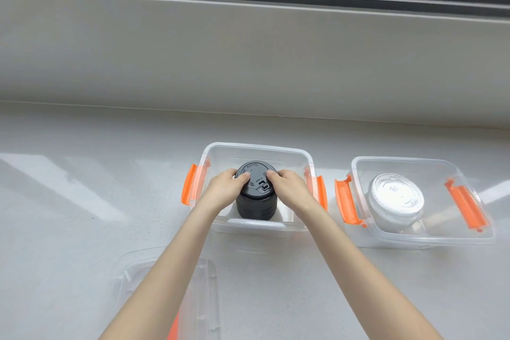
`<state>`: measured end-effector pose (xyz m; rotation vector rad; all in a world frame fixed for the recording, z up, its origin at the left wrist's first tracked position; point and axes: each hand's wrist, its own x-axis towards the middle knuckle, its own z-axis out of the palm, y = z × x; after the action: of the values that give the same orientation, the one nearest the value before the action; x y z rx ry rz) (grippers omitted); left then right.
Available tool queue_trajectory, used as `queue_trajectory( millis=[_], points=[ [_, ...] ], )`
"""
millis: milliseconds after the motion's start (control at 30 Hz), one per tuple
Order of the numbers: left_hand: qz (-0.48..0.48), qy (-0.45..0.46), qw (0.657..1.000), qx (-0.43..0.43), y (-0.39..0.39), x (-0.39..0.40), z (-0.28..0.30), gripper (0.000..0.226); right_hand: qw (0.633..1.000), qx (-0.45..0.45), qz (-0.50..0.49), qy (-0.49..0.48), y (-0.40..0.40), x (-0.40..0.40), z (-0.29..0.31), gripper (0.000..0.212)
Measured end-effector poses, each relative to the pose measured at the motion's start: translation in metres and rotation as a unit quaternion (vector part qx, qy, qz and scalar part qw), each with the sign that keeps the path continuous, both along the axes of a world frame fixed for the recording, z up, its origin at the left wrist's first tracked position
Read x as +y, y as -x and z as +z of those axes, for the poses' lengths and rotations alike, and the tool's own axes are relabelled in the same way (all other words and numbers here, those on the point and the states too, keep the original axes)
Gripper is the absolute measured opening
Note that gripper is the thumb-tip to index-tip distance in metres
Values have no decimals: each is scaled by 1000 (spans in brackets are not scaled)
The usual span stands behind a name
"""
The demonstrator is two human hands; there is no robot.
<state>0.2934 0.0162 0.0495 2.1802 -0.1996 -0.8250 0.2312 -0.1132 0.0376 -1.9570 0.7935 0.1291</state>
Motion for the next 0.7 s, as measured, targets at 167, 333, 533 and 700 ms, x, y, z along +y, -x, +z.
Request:
queue_trajectory(
  millis=[167, 333, 533, 700],
  points=[
    [16, -6, 1000, -14, 6, 0, 16, 54, 997, -82, -5, -3, 13, -8, 25, 44],
    [31, 73, 983, -165, 37, -11, 53, 46, 980, -192, -43, -25, 47, -30, 58, 35],
    [8, 230, 965, -129, 89, -54, 75, 28, 971, -227, -71, -34, 93, -77, 73, 19],
    [-24, 240, 971, -11, 128, -96, 65, 33, 976, -205, -78, -2, 127, -120, 68, 21]
  ],
)
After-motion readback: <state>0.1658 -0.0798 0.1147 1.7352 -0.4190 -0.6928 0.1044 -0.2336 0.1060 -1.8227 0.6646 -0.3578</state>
